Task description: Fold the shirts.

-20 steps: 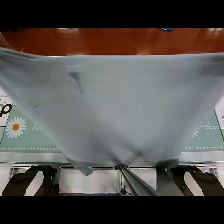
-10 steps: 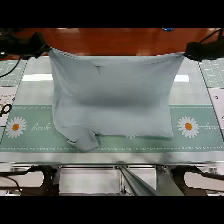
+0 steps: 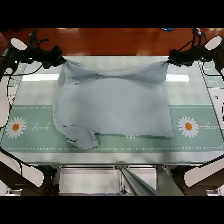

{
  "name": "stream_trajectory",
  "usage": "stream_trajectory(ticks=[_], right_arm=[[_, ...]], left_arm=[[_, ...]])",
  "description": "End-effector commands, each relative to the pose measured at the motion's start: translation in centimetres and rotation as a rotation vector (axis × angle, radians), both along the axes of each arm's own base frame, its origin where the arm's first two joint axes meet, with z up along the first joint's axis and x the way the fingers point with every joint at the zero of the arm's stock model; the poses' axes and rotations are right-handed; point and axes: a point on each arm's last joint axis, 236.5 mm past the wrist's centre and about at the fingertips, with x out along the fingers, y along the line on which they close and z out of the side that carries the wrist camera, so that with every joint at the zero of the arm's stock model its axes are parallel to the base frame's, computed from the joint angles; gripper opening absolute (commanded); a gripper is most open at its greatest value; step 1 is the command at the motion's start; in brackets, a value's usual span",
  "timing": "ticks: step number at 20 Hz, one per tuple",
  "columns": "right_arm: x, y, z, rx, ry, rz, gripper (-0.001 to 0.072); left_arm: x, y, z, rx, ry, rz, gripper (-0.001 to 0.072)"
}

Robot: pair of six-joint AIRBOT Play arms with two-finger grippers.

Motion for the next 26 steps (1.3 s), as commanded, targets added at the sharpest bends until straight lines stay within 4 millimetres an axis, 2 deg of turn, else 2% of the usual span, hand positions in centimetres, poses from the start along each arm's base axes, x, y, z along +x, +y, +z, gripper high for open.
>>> stream_trajectory(ticks=[1,4,7,12,15,16,17,18,20,23,24,26], right_arm=[[-2.6,0.2,-1.0,0.04,0.113,0.048,0.002],[-6.5,-1.6,-2.6,0.006,0.271,0.089,0.002],[-9.1,-3.2,-4.1,-0.035,0.381,0.095,0.002],[-12.3,-1.7,-8.2,-0.004,0.505,0.115,0.002],[-13.5,-1.3,-9.7,0.016,0.544,0.108,0.0033],[-13.5,-1.4,-9.7,0.021,0.552,0.083,0.0192],[-13.5,-1.5,-9.5,0.028,0.555,0.06,0.0374],[-13.4,-1.9,-8.8,0.024,0.545,0.039,0.0398],[-13.5,-3.7,-6.7,-0.005,0.511,-0.006,0.0399],[-15.0,-6.9,-3.2,-0.047,0.479,-0.081,0.0399],[-16.1,-7.4,-2.6,-0.043,0.47,-0.105,0.0398],[-19.1,-7.7,-3.4,-0.036,0.466,-0.151,0.0398]], left_arm=[[-2.7,0.9,-0.7,0.041,0.056,-0.142,0.0018],[-5.9,3.4,-1.6,0.051,0.177,-0.175,0.0018],[-9.0,3.6,-2.6,0.038,0.284,-0.242,0.0018],[-12.8,2.5,-6.0,0.068,0.432,-0.312,0.0018],[-14.8,2.3,-6.7,0.053,0.505,-0.342,0.0019],[-15.4,2.2,-6.7,0.046,0.538,-0.337,0.0135],[-16.1,2.6,-6.6,0.056,0.571,-0.336,0.0416],[-16.7,3.3,-6.6,0.08,0.602,-0.326,0.051],[-17.3,5.6,-5.4,0.158,0.609,-0.288,0.051],[-16.9,8.3,-1.6,0.226,0.494,-0.195,0.0509],[-17.3,9.0,-0.8,0.233,0.457,-0.157,0.0509],[-19.8,10.8,-0.6,0.229,0.422,-0.06,0.0509]])
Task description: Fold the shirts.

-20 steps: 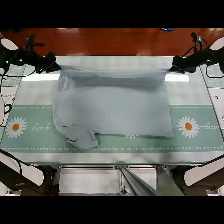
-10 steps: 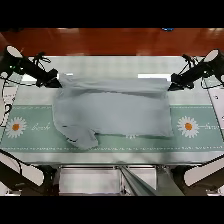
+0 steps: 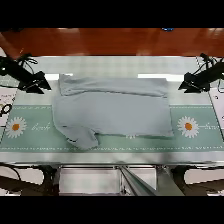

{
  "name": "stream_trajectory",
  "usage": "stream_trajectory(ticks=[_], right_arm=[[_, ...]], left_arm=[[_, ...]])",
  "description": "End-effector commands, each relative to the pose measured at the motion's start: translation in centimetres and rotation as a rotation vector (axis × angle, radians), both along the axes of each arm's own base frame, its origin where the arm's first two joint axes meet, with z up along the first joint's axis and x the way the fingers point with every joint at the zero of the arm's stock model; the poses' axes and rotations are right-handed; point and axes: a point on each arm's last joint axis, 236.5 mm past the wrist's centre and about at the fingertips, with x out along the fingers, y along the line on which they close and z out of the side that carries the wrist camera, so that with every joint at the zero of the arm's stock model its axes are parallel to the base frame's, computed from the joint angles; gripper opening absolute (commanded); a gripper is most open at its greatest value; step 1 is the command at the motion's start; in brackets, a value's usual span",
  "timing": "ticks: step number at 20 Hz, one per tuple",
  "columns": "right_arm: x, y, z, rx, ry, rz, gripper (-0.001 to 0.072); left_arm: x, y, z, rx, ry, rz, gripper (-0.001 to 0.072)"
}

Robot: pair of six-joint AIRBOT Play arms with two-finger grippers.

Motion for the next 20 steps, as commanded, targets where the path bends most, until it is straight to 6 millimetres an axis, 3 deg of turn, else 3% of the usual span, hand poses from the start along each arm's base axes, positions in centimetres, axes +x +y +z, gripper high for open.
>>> stream_trajectory(ticks=[1,3,5,9,14,20], right_arm=[[-4.7,-1.1,-0.5,-0.026,-0.015,-0.089,0.0398],[-8.3,0.5,-2.3,0.012,-0.045,-0.117,0.0398],[-10.8,2.2,-3.3,0.072,-0.103,-0.171,0.0398],[-12.9,4.5,-3.2,0.157,-0.162,-0.208,0.0399],[-12.9,5.3,-2.8,0.192,-0.168,-0.206,0.0398],[-12.9,5.2,-2.9,0.189,-0.172,-0.207,0.0399]], left_arm=[[-4.3,3.3,0.3,0.052,-0.069,0.155,0.0509],[-9.1,3.8,-2.0,-0.013,-0.05,0.308,0.0508],[-12.3,2.6,-3.3,-0.181,-0.075,0.457,0.0508],[-16.9,0.5,-5.4,-0.369,-0.043,0.591,0.0509],[-19.2,-5.0,-7.9,-0.408,0.061,0.477,0.0508],[-19.1,-8.8,-8.9,-0.369,0.066,0.329,0.0509]])
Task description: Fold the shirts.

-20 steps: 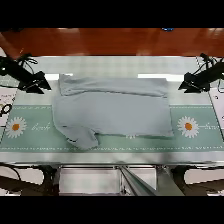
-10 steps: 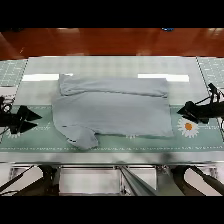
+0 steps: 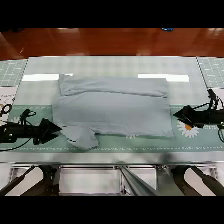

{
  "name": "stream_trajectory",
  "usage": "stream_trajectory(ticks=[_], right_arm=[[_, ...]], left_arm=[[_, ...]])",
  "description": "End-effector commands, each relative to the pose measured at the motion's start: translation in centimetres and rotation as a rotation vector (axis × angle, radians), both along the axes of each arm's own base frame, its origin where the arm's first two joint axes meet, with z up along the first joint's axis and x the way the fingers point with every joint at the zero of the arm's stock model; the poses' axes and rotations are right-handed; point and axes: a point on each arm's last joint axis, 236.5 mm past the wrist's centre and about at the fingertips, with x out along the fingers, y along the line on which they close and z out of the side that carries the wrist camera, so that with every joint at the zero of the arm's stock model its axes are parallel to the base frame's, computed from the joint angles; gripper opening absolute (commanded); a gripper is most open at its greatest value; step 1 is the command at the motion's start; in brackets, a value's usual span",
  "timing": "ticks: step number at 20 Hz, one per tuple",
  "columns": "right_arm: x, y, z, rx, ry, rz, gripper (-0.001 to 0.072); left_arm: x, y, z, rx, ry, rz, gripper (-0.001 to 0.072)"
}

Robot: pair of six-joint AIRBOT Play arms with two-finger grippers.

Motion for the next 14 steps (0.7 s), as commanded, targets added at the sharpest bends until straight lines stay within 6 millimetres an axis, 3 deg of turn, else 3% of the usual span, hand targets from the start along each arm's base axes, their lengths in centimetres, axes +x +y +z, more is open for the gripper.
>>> stream_trajectory(ticks=[1,5,6,7,8,12,14], right_arm=[[0.2,0.0,0.1,0.002,-0.009,-0.007,0.0399],[0.4,-0.2,0.1,-0.005,-0.017,-0.015,0.0398],[0.5,-0.4,0.0,-0.012,-0.023,-0.019,0.0399],[0.5,-0.6,0.0,-0.021,-0.022,-0.019,0.0398],[0.2,-0.8,-0.1,-0.022,-0.011,-0.021,0.0398],[-5.7,-2.6,-2.0,-0.052,0.222,-0.006,0.0398],[-7.9,-2.2,-3.0,-0.04,0.303,0.001,0.0398]], left_arm=[[0.5,-1.9,-0.7,0.029,-0.019,-0.048,0.0508],[-0.4,-4.0,-2.0,0.022,0.024,-0.137,0.0508],[-0.6,-4.4,-2.3,0.019,0.033,-0.162,0.045],[-0.7,-4.5,-2.5,0.017,0.034,-0.177,0.0098],[-0.5,-4.4,-2.4,0.019,0.023,-0.186,0.0018],[0.4,-3.9,-1.5,0.018,-0.006,-0.191,0.0018],[0.6,-3.8,-1.4,0.021,-0.011,-0.191,0.0018]])
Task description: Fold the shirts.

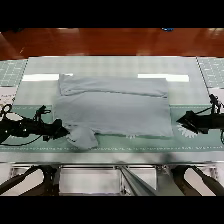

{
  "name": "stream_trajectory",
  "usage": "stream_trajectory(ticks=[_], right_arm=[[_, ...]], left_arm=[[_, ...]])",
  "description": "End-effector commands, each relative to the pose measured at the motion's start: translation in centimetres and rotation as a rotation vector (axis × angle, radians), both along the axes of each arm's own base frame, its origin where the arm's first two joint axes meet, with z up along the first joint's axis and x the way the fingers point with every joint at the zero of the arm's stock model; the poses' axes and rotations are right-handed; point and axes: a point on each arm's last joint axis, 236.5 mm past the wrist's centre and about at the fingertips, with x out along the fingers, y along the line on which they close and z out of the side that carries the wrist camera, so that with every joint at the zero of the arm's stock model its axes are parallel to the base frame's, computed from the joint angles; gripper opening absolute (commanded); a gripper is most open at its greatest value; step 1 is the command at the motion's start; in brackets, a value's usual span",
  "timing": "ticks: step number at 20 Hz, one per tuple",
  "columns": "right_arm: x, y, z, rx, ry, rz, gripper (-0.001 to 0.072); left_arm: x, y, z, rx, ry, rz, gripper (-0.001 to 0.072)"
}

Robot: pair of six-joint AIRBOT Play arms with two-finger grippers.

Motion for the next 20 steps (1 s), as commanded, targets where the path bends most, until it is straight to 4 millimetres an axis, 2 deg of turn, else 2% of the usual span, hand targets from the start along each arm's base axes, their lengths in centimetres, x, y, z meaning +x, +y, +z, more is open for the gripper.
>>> stream_trajectory(ticks=[1,5,10,13,14,15,16,20], right_arm=[[-4.0,0.5,-1.5,0.024,0.152,0.002,0.0398],[-4.1,2.5,-2.3,0.117,0.161,0.004,0.0398],[-1.9,4.8,-3.4,0.272,0.135,-0.021,0.0398],[-0.4,6.4,-4.4,0.269,0.13,0.057,0.0379],[0.5,6.8,-4.2,0.254,0.104,0.107,0.0249],[1.3,7.2,-3.5,0.244,0.069,0.16,0.0087],[2.0,7.5,-2.4,0.242,0.032,0.214,0.0021],[5.2,5.7,1.7,0.148,-0.091,0.264,0.002]], left_arm=[[0.3,0.0,0.3,-0.004,-0.01,-0.009,0.0018],[0.3,0.0,0.3,-0.004,-0.01,-0.01,0.0018],[0.4,0.0,0.2,-0.002,-0.022,-0.019,0.0018],[0.6,0.1,0.2,0.004,-0.028,-0.015,0.0018],[0.9,0.3,0.4,0.006,-0.036,-0.015,0.0018],[1.4,0.5,0.8,0.007,-0.051,-0.02,0.0018],[2.1,0.7,1.5,0.005,-0.069,-0.025,0.0018],[6.9,2.9,5.9,0.027,-0.201,-0.028,0.0018]])
